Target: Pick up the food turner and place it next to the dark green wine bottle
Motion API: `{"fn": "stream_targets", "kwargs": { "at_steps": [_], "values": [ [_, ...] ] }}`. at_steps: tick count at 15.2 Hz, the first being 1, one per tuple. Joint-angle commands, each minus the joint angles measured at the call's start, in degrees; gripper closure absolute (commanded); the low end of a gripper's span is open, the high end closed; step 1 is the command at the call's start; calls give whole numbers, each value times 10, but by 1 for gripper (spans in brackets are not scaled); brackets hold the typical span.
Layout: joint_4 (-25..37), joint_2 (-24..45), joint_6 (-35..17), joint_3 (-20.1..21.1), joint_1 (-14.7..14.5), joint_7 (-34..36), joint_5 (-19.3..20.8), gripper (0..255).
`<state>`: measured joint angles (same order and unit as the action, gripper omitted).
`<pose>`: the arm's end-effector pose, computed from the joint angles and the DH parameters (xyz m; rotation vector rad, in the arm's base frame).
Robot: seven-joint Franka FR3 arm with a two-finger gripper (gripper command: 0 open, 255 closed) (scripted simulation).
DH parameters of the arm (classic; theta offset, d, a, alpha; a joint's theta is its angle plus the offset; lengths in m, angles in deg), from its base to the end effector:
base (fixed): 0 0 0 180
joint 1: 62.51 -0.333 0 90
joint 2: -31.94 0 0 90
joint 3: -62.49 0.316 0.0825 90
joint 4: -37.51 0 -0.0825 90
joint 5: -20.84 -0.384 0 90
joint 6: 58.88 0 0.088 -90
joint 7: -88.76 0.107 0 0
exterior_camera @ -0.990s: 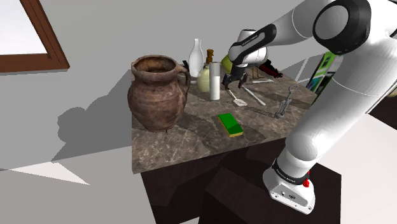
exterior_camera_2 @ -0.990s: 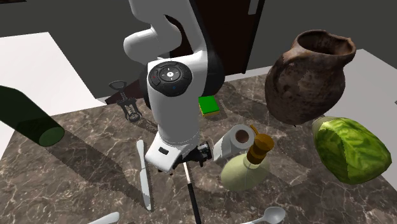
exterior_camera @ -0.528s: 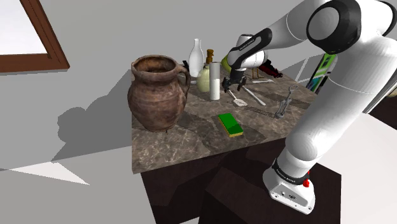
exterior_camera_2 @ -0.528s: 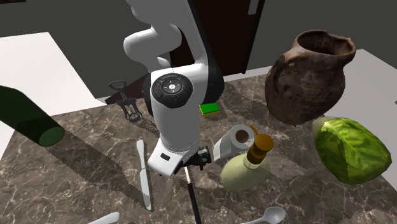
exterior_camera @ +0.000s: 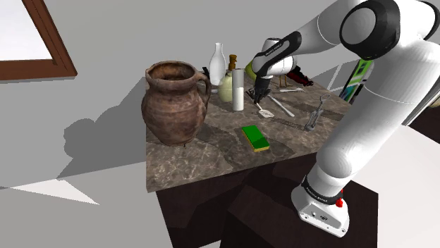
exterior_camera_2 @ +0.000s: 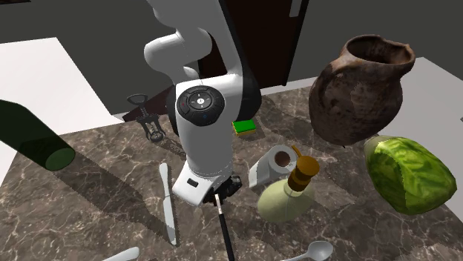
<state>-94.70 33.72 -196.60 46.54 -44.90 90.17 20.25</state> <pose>0.4339 -0.2876 0.3385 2.9729 -0.9479 0.0989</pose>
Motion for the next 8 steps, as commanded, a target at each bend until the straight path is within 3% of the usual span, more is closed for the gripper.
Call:
{"fn": "stream_targets", "kwargs": {
  "at_steps": [1, 8],
  "values": [
    [0, 0, 0, 0, 0, 0, 0, 255],
    [5, -10, 15, 0, 0, 3, 4, 255]
  ]
}}
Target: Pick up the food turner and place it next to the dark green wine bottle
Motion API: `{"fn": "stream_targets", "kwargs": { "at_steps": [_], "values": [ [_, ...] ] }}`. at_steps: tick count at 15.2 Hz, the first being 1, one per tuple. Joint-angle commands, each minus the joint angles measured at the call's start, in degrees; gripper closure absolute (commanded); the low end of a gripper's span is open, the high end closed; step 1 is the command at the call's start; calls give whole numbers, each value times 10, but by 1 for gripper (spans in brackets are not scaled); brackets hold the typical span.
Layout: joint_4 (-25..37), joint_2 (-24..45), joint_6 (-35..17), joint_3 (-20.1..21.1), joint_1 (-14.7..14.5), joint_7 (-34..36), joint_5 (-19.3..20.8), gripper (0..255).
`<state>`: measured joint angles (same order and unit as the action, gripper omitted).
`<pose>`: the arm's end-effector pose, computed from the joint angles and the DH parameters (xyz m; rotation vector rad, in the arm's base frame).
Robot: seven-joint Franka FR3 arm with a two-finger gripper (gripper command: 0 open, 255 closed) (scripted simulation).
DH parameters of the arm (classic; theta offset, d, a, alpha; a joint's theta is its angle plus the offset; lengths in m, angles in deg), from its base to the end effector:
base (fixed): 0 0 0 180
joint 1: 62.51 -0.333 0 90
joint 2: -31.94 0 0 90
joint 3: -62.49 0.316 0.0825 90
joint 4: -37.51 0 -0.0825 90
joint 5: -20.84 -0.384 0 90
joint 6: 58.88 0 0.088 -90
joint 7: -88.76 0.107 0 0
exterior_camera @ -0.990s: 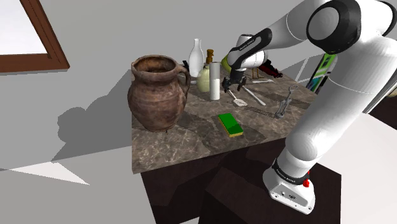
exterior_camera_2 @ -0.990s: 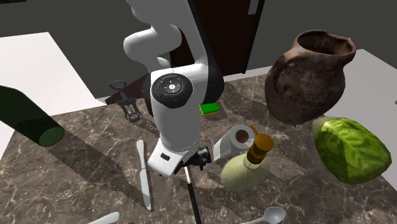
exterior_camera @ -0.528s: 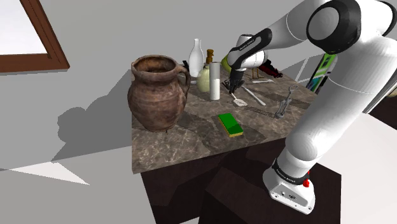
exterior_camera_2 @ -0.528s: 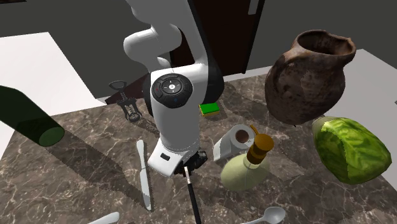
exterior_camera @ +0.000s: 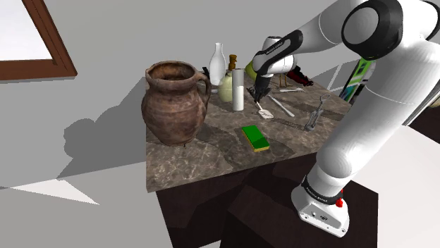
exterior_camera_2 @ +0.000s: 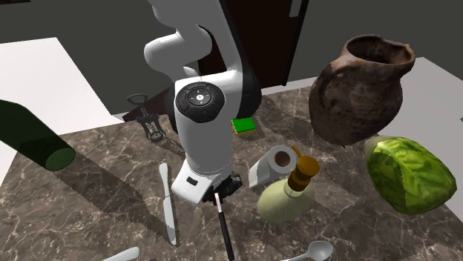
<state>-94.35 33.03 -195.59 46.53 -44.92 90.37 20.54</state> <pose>0.4339 -0.2876 0.3455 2.9729 -0.9476 0.0989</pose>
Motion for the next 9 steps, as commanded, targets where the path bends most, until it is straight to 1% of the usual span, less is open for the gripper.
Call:
{"fn": "stream_targets", "kwargs": {
  "at_steps": [1, 9],
  "values": [
    [5, -8, 13, 0, 0, 2, 3, 255],
    [33, -43, 75, 1, -1, 11, 16, 255]
  ]
}}
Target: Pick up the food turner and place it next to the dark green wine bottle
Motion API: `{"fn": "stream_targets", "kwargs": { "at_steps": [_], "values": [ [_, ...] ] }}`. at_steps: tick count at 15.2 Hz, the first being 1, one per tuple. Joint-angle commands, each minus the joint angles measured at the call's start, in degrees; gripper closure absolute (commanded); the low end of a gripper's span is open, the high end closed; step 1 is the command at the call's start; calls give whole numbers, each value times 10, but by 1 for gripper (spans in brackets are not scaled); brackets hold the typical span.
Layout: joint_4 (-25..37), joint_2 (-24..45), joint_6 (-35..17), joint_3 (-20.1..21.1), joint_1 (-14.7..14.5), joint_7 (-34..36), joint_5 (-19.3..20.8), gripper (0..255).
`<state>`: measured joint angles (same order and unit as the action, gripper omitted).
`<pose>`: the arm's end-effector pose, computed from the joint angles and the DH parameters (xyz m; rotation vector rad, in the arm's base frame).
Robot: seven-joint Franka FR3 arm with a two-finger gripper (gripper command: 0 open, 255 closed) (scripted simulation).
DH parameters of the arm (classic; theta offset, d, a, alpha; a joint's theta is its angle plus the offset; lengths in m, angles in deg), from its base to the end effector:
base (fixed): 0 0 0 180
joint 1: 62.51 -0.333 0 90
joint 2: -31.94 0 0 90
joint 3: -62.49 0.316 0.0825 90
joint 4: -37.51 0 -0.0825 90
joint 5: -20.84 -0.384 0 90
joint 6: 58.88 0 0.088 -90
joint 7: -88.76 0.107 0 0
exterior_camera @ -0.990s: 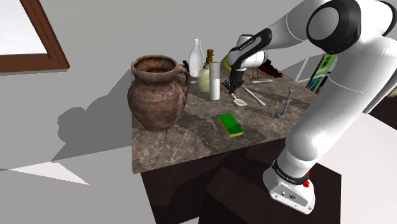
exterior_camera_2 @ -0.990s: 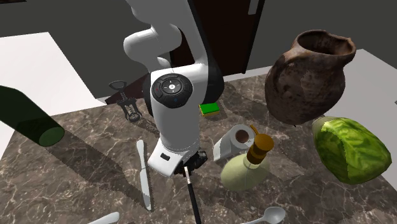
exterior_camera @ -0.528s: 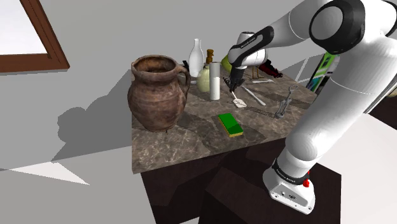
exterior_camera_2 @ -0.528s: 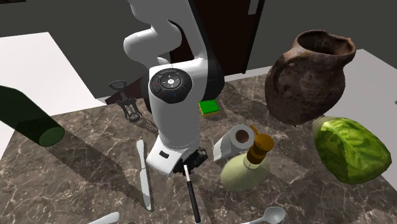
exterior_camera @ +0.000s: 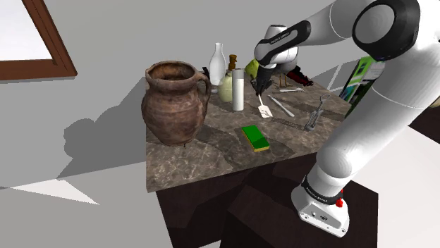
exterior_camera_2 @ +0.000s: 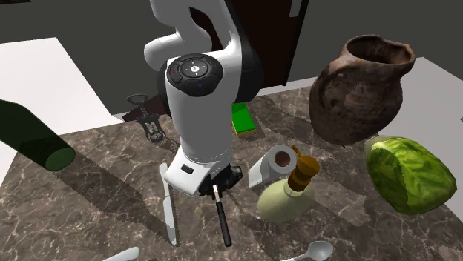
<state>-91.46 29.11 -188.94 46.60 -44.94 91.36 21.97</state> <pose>0.4339 -0.2881 0.3911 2.9729 -0.9479 0.0994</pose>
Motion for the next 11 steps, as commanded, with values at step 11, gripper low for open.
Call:
{"fn": "stream_targets", "kwargs": {
  "at_steps": [11],
  "values": [
    [55, -39, 93, 4, -1, 9, 11, 255]
  ]
}}
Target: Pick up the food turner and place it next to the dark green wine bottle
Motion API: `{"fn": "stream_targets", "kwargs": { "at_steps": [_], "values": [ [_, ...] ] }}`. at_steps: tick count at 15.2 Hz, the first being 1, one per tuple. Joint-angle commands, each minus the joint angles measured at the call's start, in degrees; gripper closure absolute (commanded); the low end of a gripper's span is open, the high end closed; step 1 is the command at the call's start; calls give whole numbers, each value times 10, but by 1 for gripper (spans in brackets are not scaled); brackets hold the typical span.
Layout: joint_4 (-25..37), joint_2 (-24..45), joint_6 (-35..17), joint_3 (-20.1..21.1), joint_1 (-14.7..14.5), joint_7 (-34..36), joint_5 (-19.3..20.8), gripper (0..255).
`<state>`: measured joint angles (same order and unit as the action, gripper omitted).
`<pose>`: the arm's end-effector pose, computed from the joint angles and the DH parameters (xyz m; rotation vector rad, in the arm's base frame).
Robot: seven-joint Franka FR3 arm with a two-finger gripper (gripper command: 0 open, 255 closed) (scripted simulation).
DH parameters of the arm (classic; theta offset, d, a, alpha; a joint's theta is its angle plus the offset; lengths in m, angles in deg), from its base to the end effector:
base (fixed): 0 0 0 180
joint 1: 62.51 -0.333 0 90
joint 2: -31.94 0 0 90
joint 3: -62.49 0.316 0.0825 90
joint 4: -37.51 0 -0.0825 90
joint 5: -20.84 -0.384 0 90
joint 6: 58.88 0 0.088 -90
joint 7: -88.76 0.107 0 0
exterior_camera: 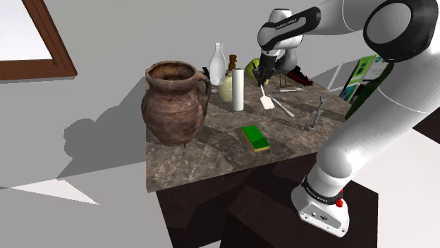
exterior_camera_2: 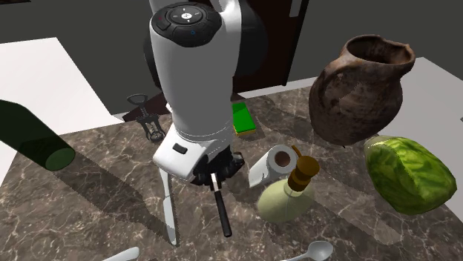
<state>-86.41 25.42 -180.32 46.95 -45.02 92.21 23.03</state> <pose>0.4342 -0.2876 0.4501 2.9729 -0.9477 0.0995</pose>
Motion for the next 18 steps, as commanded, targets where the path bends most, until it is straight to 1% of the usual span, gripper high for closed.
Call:
{"fn": "stream_targets", "kwargs": {
  "at_steps": [1, 18],
  "values": [
    [10, -5, 15, 0, 0, 1, 1, 255],
    [119, -26, 145, 5, -2, 4, 5, 255]
  ]
}}
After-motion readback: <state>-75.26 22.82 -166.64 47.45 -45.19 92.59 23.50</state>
